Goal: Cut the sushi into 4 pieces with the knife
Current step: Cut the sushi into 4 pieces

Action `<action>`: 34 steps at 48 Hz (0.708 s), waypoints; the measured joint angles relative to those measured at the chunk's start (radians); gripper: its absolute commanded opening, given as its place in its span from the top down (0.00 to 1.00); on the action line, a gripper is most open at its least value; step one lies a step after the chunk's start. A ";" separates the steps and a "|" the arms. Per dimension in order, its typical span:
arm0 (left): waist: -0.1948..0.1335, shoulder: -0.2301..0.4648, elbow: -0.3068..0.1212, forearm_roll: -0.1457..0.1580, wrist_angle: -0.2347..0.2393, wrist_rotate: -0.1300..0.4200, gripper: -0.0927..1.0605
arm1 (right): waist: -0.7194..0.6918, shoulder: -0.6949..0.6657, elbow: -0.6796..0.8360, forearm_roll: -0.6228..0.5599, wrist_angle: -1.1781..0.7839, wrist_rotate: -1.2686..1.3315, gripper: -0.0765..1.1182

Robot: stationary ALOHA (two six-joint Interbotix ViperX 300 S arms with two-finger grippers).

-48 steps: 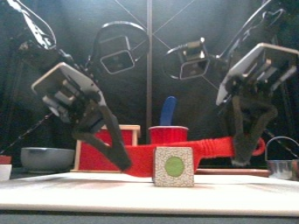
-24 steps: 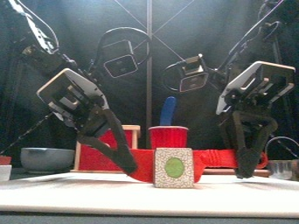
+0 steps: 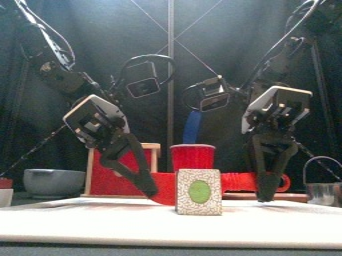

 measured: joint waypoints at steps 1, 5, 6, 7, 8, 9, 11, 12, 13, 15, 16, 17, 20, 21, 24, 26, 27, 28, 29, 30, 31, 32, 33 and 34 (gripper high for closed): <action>0.002 0.000 0.000 0.002 0.000 0.000 0.68 | -0.003 0.000 0.000 -0.002 0.000 -0.002 0.78; 0.017 0.000 -0.002 0.015 0.000 0.000 0.68 | -0.014 0.000 0.000 -0.015 0.000 -0.002 0.78; 0.021 0.000 0.000 0.018 0.000 0.002 0.68 | -0.017 0.000 0.000 -0.018 0.000 -0.002 0.78; 0.023 0.000 -0.002 0.023 0.003 0.002 0.68 | -0.017 0.000 0.002 -0.021 0.000 -0.002 0.78; 0.028 -0.002 -0.003 0.028 0.003 0.002 0.68 | -0.018 -0.002 0.002 -0.025 0.000 -0.002 0.78; 0.029 -0.002 -0.003 0.029 0.005 0.002 0.68 | -0.020 -0.002 0.000 -0.026 0.000 -0.002 0.78; 0.034 -0.003 -0.005 0.035 0.005 0.002 0.68 | -0.020 -0.002 0.000 -0.029 0.003 -0.002 0.78; 0.034 -0.005 -0.005 0.038 0.006 0.002 0.68 | -0.020 -0.002 -0.002 -0.029 0.006 -0.002 0.78; 0.035 -0.005 -0.005 0.038 0.006 0.002 0.68 | -0.020 -0.002 -0.002 -0.031 0.009 -0.002 0.78; 0.037 -0.009 -0.005 0.043 0.011 0.002 0.68 | -0.020 -0.002 -0.003 -0.031 0.014 -0.002 0.78; 0.037 -0.009 -0.006 0.043 0.011 0.002 0.68 | -0.021 -0.003 -0.005 -0.031 0.017 -0.002 0.78; 0.037 -0.014 -0.005 0.044 0.012 0.002 0.68 | -0.021 -0.005 -0.006 -0.031 0.021 -0.002 0.77; 0.037 -0.025 -0.005 0.044 0.012 0.003 0.68 | -0.021 -0.011 -0.011 -0.031 0.032 -0.002 0.78; 0.038 -0.028 -0.005 0.046 0.014 0.002 0.68 | -0.021 -0.014 -0.012 -0.031 0.034 -0.002 0.78; 0.035 -0.049 -0.005 0.046 0.018 0.003 0.68 | -0.020 -0.031 -0.020 -0.029 0.043 -0.002 0.78; 0.029 -0.061 -0.005 0.048 0.026 0.003 0.68 | -0.015 -0.043 -0.025 -0.028 0.048 -0.002 0.78; 0.023 -0.071 -0.005 0.048 0.031 0.003 0.68 | -0.012 -0.051 -0.026 -0.026 0.049 -0.002 0.78; 0.017 -0.080 -0.003 0.048 0.037 0.003 0.68 | -0.009 -0.058 -0.028 -0.021 0.052 -0.002 0.78; 0.011 -0.091 -0.002 0.046 0.041 0.003 0.68 | -0.003 -0.069 -0.029 -0.017 0.055 0.000 0.78; 0.003 -0.103 -0.002 0.048 0.049 0.003 0.68 | 0.003 -0.077 -0.029 -0.012 0.057 0.000 0.78; -0.005 -0.118 -0.002 0.048 0.058 0.003 0.68 | 0.011 -0.086 -0.031 -0.009 0.058 -0.002 0.78; -0.011 -0.127 -0.002 0.048 0.063 0.003 0.68 | 0.020 -0.095 -0.031 -0.003 0.061 0.000 0.78; -0.018 -0.135 0.000 0.046 0.069 0.003 0.68 | 0.028 -0.103 -0.031 0.000 0.063 0.000 0.78; -0.032 -0.147 0.000 0.048 0.078 0.003 0.68 | 0.037 -0.109 -0.032 0.005 0.063 0.000 0.78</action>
